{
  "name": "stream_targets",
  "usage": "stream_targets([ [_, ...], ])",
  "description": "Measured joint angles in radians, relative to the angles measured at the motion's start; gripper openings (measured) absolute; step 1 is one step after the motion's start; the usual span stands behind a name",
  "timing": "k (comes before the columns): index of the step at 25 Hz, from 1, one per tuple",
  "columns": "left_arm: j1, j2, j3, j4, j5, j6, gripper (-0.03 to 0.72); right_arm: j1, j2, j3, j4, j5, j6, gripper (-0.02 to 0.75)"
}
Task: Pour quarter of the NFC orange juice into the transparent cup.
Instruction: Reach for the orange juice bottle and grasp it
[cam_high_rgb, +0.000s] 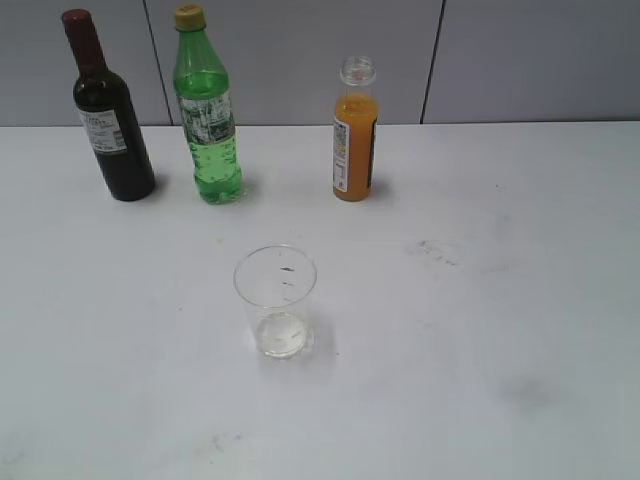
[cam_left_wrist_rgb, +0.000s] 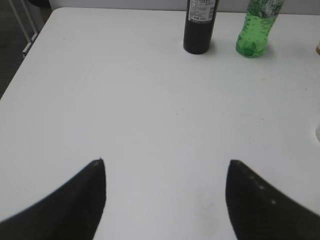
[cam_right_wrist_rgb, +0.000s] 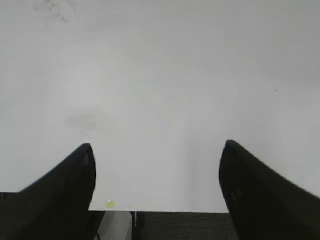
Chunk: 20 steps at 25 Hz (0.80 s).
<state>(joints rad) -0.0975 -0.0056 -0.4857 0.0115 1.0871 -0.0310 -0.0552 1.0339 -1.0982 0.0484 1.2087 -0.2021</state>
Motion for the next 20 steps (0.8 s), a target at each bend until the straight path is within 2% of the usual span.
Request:
stream_targets([
  [6,0.000,0.000,0.000,0.000,0.000,0.000,0.571,0.000,-0.280,0.208,0.000,-0.016,-0.003,0.590],
  [11,0.000,0.000,0.000,0.000,0.000,0.000,0.571,0.000,-0.541,0.392,0.007,-0.110,-0.001,0.590],
  [20,0.000,0.000,0.000,0.000,0.000,0.000,0.571,0.000,-0.881,0.587,0.022,-0.150,0.045,0.590],
])
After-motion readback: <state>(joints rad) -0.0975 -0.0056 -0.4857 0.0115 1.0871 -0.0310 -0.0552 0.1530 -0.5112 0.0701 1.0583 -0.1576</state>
